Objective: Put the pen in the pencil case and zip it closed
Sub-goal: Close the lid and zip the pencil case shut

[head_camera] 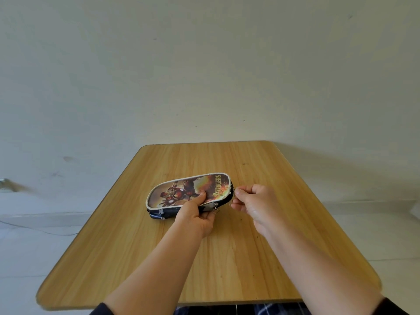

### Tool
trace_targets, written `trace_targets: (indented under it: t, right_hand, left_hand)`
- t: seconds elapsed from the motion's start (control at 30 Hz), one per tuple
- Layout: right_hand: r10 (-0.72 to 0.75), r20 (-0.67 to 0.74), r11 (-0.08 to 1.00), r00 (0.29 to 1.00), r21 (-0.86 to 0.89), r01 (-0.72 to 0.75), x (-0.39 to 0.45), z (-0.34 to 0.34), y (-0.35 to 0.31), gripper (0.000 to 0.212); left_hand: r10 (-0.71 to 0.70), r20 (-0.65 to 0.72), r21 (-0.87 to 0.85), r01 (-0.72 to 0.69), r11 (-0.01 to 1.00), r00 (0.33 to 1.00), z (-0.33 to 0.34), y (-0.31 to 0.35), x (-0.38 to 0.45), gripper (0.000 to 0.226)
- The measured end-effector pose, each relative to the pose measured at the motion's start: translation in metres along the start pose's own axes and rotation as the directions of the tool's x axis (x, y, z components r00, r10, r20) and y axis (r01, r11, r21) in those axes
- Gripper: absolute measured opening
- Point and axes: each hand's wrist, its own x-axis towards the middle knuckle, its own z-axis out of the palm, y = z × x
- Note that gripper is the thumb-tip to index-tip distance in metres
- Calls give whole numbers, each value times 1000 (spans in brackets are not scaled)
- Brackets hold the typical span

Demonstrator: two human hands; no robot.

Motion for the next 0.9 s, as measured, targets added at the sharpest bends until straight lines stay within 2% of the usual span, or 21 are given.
trace_targets:
  t: [0.9]
  right_hand:
    - [-76, -12, 996, 997, -48, 76, -16, 8, 8, 4]
  left_hand:
    - [-1, -24, -125, -2, 992, 1000, 3, -2, 1, 39]
